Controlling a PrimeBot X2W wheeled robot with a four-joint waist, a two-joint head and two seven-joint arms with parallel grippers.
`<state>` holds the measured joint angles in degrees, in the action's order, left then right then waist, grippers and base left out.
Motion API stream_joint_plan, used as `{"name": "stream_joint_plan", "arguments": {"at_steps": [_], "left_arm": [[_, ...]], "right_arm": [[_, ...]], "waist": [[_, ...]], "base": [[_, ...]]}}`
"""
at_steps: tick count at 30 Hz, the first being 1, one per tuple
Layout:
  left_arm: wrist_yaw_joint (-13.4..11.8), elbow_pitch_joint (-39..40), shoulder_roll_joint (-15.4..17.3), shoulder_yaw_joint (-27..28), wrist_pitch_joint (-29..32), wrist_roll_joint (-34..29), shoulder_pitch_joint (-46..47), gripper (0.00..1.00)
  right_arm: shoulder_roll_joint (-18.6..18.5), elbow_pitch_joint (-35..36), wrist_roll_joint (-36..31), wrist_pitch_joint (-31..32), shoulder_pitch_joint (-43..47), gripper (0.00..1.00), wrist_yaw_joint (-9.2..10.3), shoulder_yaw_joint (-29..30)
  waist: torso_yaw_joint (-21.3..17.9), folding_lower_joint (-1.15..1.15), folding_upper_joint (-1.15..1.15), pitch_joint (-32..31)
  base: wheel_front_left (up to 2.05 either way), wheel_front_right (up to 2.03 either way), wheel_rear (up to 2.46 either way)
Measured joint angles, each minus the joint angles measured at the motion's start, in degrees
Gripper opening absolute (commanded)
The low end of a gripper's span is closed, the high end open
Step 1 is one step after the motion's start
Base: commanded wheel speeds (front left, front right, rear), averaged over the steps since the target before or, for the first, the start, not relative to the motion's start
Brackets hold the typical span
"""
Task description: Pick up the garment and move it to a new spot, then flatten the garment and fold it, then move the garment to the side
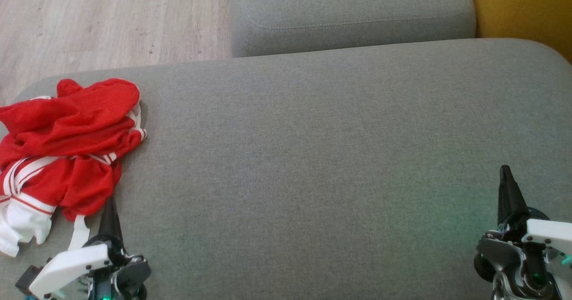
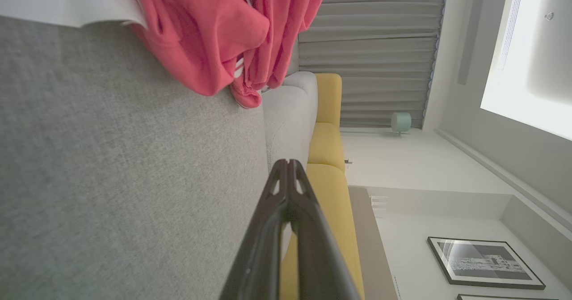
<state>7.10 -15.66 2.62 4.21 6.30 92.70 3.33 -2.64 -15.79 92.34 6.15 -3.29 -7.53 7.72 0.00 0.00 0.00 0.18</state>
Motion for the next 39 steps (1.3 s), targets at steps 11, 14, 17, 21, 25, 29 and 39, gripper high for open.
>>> {"name": "stream_joint_plan", "arguments": {"at_steps": [11,14,17,21,25,29,39], "left_arm": [[0.00,0.00,0.00,0.00,0.00,0.00,0.00,0.00],[-0.05,-1.46,-0.04,-0.36,-0.01,0.02,-0.53,1.00],[-0.05,-4.13,-0.24,-0.51,-0.03,0.02,-2.72,1.00],[-0.07,-4.59,-0.35,-0.78,-0.35,0.01,-4.27,1.00],[-0.07,-4.21,-0.35,-1.32,-0.92,-1.01,-3.74,1.00],[-0.05,-3.48,-0.35,-2.07,-1.44,-3.55,-3.73,1.00],[-0.80,-0.99,-0.36,-3.12,-3.35,-12.82,-3.75,1.00]], "right_arm": [[0.00,0.00,-0.01,0.00,0.00,0.00,0.00,0.00],[0.08,-1.45,0.00,-0.01,0.60,1.00,0.00,-0.09],[0.23,-4.34,0.00,-0.02,2.72,1.00,0.00,-0.14],[0.31,-4.85,-0.01,-0.23,4.18,1.00,0.00,-0.42],[0.31,-4.46,-1.37,-0.74,3.93,1.00,0.00,-0.99],[0.32,-4.14,-4.65,-1.59,3.94,1.00,0.00,-1.43],[0.32,-1.90,-14.58,-3.32,3.98,1.00,0.00,-2.55]], "waist": [[0.00,0.00,0.00,0.00],[0.00,0.00,0.00,0.00],[0.00,0.00,0.00,0.00],[0.03,0.00,0.00,-0.08],[0.07,0.00,0.00,-0.21],[0.08,0.00,0.00,-0.38],[0.17,0.01,0.00,-0.87]], "base": [[0.00,0.00,0.00],[0.00,0.00,0.00],[0.00,0.00,0.00],[0.00,0.00,0.00],[0.00,0.00,0.00],[0.00,0.00,0.00],[0.00,0.00,0.00]]}}
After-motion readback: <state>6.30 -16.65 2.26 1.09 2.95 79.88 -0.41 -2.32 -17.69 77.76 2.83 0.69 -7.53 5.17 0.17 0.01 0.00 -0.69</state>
